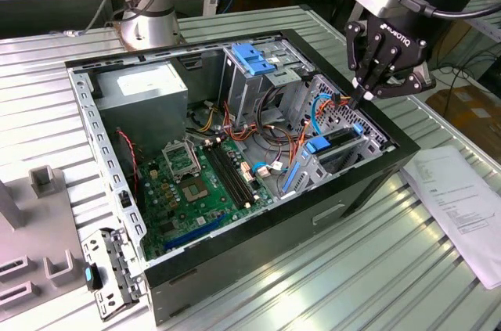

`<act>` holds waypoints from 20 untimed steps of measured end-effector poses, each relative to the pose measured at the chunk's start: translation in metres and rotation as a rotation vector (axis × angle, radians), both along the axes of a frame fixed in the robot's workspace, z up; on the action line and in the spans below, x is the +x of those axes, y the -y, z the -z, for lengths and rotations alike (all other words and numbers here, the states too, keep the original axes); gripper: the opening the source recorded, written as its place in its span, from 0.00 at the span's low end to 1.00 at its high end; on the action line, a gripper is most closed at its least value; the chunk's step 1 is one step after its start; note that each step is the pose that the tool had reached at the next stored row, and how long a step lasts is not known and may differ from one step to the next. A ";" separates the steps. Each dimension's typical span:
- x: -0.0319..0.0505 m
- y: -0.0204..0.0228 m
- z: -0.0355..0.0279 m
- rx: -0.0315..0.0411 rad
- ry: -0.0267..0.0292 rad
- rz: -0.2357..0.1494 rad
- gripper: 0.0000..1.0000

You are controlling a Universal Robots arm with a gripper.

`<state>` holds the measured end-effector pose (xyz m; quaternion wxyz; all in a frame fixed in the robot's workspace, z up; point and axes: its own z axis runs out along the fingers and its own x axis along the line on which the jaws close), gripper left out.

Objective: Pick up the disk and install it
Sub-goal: 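Insert the disk into the insertion slot, then insert the first disk wire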

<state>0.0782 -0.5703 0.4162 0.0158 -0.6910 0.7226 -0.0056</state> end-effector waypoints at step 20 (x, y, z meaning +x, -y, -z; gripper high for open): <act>0.0257 0.0000 -0.0024 -0.0005 0.0000 -0.044 0.11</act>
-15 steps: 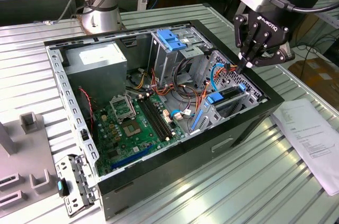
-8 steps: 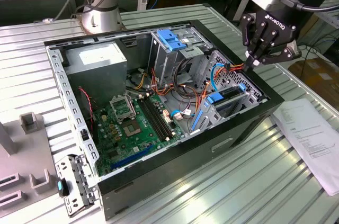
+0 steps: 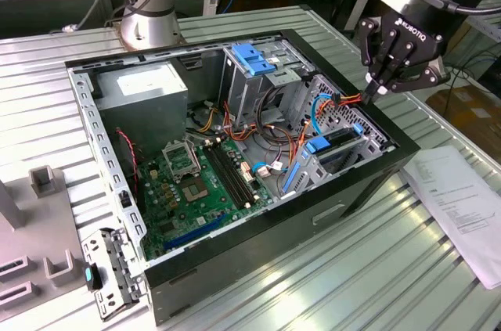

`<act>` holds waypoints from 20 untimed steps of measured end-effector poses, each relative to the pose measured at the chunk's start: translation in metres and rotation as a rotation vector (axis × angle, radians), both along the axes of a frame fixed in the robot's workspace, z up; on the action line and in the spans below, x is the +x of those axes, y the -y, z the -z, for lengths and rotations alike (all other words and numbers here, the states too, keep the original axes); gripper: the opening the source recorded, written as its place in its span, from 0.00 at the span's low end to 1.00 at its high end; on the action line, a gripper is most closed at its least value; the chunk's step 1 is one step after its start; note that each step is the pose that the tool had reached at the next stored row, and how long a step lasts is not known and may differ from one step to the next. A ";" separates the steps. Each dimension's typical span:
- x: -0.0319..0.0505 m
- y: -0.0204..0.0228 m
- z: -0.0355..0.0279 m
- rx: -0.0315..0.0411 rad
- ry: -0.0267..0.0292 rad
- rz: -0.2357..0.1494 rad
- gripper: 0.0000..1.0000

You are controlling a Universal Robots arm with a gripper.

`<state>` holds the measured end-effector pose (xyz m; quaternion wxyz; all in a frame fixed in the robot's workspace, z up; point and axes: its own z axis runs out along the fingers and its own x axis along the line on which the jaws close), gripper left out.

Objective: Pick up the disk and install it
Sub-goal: 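Insert the first disk wire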

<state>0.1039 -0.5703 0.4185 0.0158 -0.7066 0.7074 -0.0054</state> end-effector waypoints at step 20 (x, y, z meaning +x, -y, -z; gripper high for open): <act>0.0366 -0.0109 0.0003 -0.0029 -0.0003 -0.183 0.11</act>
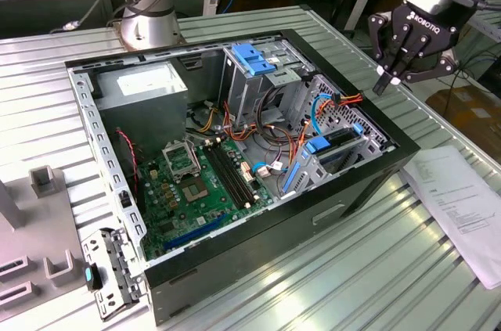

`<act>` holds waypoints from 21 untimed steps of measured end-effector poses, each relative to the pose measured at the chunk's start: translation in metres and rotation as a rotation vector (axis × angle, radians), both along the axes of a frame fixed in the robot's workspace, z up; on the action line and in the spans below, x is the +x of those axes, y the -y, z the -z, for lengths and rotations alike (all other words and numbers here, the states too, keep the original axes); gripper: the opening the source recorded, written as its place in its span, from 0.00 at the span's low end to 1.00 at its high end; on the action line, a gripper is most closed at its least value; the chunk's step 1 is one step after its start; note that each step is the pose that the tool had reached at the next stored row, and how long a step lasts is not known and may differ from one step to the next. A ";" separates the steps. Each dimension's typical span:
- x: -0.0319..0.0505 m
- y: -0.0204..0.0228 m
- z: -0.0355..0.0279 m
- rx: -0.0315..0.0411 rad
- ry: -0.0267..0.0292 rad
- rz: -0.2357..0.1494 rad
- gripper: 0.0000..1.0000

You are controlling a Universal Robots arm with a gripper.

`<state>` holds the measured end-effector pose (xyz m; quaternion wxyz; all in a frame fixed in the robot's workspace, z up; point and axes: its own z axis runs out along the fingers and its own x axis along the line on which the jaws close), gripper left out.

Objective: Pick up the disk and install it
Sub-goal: 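Insert the first disk wire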

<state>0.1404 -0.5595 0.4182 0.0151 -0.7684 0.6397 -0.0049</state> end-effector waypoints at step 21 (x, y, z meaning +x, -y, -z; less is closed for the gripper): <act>0.0210 -0.0213 0.0141 -0.0025 0.0032 -0.408 0.11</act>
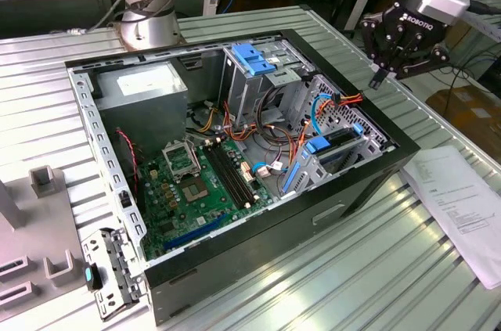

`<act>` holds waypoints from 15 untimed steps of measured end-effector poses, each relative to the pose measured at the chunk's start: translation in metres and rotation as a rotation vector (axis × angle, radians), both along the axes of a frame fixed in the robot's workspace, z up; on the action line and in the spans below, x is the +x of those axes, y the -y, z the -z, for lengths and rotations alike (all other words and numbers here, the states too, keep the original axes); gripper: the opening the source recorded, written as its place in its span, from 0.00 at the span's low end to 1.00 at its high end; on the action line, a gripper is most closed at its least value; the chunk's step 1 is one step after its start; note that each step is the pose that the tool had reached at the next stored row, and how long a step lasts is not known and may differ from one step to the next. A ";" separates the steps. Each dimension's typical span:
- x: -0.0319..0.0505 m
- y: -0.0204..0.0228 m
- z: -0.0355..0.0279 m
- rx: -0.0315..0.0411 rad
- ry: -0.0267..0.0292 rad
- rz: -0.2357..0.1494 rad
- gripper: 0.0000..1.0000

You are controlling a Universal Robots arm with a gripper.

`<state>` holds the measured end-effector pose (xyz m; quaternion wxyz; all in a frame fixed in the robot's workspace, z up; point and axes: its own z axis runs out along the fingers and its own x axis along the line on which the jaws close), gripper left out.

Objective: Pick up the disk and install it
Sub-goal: 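Insert the first disk wire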

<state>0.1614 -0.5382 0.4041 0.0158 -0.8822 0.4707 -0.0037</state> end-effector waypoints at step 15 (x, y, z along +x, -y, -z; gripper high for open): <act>0.0031 -0.0046 0.0191 -0.0025 0.0148 -0.315 0.25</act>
